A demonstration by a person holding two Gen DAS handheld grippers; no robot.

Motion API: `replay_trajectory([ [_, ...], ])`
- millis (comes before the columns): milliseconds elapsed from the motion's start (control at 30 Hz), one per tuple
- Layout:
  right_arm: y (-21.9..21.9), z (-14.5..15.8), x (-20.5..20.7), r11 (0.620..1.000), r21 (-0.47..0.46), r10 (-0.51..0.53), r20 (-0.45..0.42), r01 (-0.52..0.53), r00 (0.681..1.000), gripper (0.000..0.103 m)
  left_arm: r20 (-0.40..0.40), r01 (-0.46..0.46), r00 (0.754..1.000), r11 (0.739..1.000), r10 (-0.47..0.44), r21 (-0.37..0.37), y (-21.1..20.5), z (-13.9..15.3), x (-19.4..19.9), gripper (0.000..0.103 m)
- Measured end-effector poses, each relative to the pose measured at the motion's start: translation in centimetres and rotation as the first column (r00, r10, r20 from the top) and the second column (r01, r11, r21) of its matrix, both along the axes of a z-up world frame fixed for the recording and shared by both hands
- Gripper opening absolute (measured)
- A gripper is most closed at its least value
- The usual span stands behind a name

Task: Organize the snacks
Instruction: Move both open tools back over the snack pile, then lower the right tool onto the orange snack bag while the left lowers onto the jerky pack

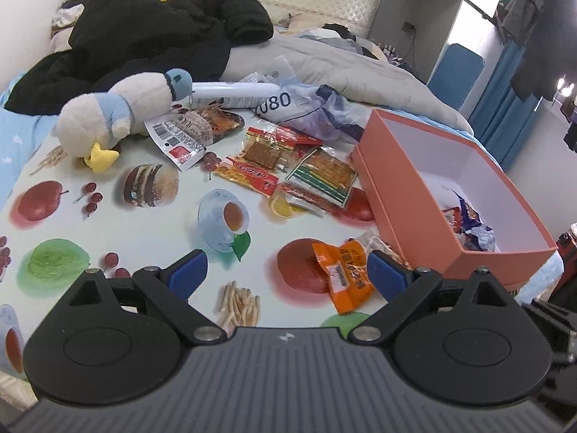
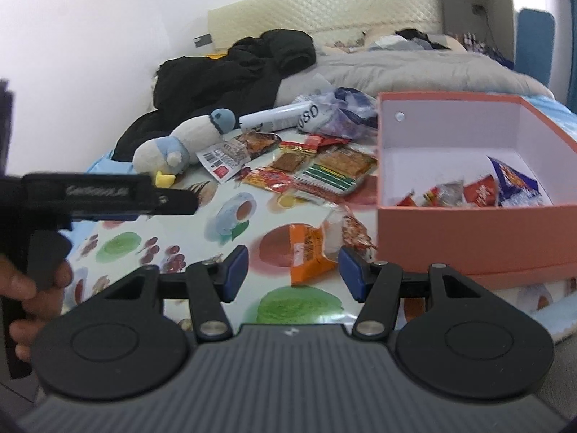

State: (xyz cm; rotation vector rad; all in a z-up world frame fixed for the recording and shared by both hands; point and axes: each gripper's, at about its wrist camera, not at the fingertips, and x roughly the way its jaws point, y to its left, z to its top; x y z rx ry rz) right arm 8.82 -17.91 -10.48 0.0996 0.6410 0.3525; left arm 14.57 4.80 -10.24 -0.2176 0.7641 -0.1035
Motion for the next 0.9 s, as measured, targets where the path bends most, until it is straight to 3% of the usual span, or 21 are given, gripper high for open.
replay_trajectory([
  [200, 2.4, -1.2, 0.6, 0.998, -0.051, 0.029, 0.019, -0.028, 0.999, 0.058, -0.029, 0.016, 0.999, 0.999, -0.015, 0.029, 0.4, -2.0, 2.9, 0.096],
  [367, 4.0, -1.6, 1.1, 0.996, -0.068, 0.064, 0.037, -0.062, 0.997, 0.057, 0.001, 0.057, 0.998, 0.997, -0.057, 0.053, -0.5, -1.8, 4.3, 0.096],
  [567, 5.1, -2.6, 2.7, 0.992, -0.123, 0.045, 0.046, -0.039, 0.998, 0.057, -0.008, 0.086, 0.996, 0.993, -0.085, 0.077, -1.0, -3.1, 6.9, 0.095],
  [900, 6.5, -5.6, 5.9, 0.971, -0.237, -0.009, 0.02, 0.014, 1.0, 0.057, -0.028, 0.104, 0.995, 0.984, -0.101, 0.146, 0.1, -6.0, 15.3, 0.095],
])
